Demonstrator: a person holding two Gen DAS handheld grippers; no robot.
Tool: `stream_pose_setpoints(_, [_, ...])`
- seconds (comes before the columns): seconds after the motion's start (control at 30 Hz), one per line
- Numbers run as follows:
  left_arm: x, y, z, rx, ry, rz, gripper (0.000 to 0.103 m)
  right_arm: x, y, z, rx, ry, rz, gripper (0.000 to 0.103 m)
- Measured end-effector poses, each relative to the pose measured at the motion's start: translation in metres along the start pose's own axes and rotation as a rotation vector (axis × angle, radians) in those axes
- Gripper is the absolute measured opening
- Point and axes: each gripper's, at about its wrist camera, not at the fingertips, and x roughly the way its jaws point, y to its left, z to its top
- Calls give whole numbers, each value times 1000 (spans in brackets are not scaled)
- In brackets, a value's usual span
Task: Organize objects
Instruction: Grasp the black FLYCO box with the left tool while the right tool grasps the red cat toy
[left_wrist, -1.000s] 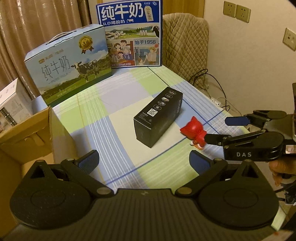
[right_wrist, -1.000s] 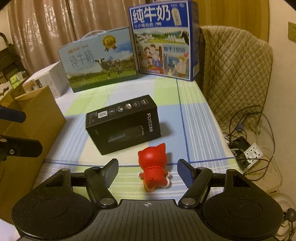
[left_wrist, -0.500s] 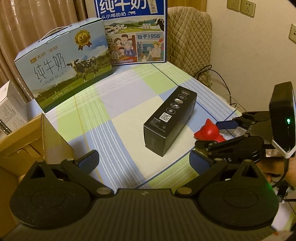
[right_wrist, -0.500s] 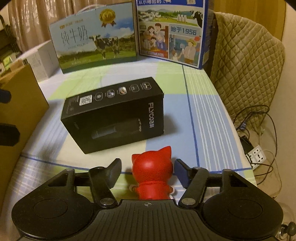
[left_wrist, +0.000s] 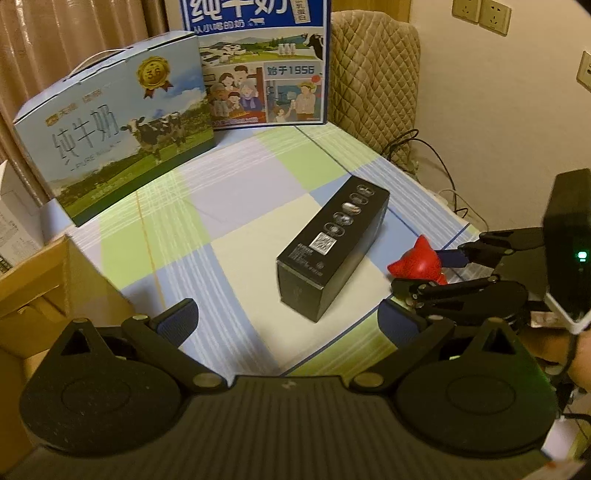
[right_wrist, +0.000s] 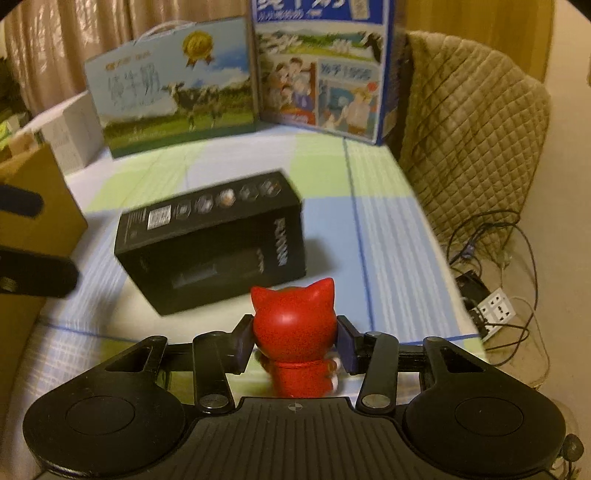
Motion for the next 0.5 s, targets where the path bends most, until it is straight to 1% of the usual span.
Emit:
stream_pose_setpoints(0.07, [6, -3, 4, 4, 3, -8, 98, -3, -4, 1, 23, -10, -1, 43])
stream_pose_setpoints(0.13, [16, -7, 9, 20, 15, -11, 91, -2, -7, 2, 34, -10, 3, 43])
stream_pose_setpoints(0.2, [27, -12, 14, 43, 25, -9, 88, -1, -8, 2, 40, -8, 4, 43])
stream_pose_setpoints(0.27, [37, -17, 18, 77, 32, -5, 87, 1, -9, 2, 46, -5, 8, 43])
stream_pose_setpoints(0.4, [53, -27, 28, 145, 27, -13, 78, 3, -12, 2, 58, -4, 11, 43])
stream_pose_setpoints(0.43, [57, -29, 31, 167, 29, -14, 74, 5, -13, 3, 62, -3, 13, 43])
stream_pose_setpoints(0.5, [63, -32, 36, 203, 30, -5, 73, 5, -13, 3, 68, -2, 17, 43])
